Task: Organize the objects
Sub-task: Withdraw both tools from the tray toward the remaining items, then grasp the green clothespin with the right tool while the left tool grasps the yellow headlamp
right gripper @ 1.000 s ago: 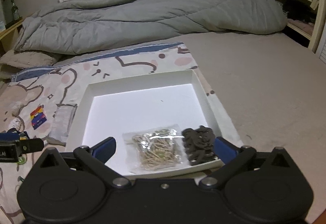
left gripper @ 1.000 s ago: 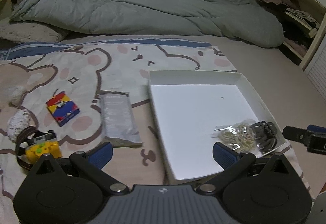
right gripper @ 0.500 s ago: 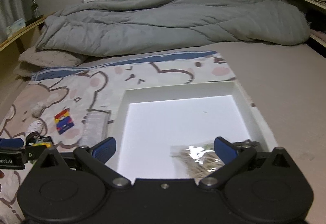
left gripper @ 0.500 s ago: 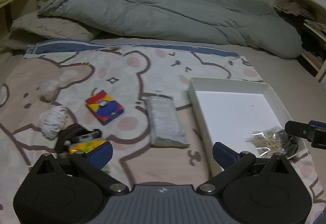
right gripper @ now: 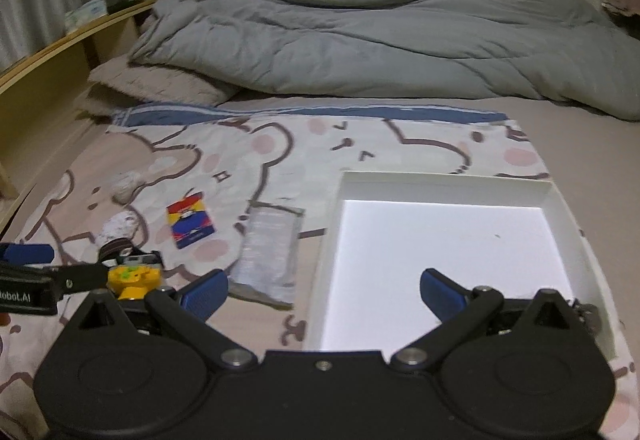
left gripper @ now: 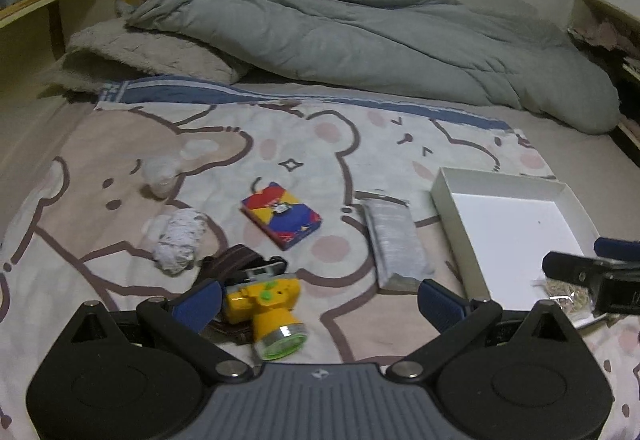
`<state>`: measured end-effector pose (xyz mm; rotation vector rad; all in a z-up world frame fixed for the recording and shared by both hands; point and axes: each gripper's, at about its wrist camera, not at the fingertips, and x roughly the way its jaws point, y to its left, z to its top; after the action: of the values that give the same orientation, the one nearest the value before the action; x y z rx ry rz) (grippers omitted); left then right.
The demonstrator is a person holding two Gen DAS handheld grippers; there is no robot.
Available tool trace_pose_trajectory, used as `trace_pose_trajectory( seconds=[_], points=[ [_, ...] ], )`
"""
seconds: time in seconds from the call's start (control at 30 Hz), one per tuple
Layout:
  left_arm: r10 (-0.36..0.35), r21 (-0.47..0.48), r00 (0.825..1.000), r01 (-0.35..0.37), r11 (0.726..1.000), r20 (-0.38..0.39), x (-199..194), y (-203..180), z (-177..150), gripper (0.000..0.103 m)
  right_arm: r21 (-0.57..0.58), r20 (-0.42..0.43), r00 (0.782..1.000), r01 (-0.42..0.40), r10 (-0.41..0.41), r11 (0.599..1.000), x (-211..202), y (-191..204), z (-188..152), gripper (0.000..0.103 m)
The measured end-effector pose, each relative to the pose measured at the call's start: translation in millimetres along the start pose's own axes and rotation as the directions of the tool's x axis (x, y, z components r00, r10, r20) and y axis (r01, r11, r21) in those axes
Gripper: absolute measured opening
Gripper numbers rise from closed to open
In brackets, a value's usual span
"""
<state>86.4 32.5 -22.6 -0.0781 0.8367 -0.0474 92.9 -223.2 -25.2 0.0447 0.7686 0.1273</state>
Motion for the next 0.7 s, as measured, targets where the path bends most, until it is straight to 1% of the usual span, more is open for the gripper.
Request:
trace_pose_trajectory(
  seconds=[0.1,0.2,0.33,0.5,0.6,0.67,0.7],
  points=[
    [0.006,-0.020,1.000,-0.006,1.000,0.005,-2,11,-1,0.103,-0.012,-0.005,1.000,-0.022,0.022,1.000,3,12,0,0.103],
    [0.019,-0.019,1.000,-0.018,1.000,0.017,-3,19,-3,0.103,-0.013,0.000,0.999,-0.035,0.035,0.999,4,20,1,0.103],
    [0.014,-0.028,0.999,-0.013,1.000,0.031,-5,28,-3,0.103,-0.010,-0.012,0.998,-0.062,0.062,0.998,7,26,1,0.103],
    [0.053,-0.041,0.998,-0.051,0.998,0.046,-4,39,-1,0.103,-0.011,-0.006,0.997,-0.081,0.081,0.997,10,31,0,0.103],
    [0.072,-0.083,0.996,-0.069,0.994,0.043,3,49,-1,0.103,0.005,-0.001,0.994,-0.112,0.112,0.994,10,34,-2,0.103],
    [0.065,-0.123,0.998,-0.062,0.991,0.026,10,56,-4,0.102,0.020,0.006,0.994,-0.108,0.108,0.994,11,37,-4,0.103],
    [0.061,-0.149,0.998,-0.058,0.987,0.013,15,60,-6,0.100,0.019,0.027,0.995,-0.101,0.101,0.995,10,39,-7,0.103]
  ],
)
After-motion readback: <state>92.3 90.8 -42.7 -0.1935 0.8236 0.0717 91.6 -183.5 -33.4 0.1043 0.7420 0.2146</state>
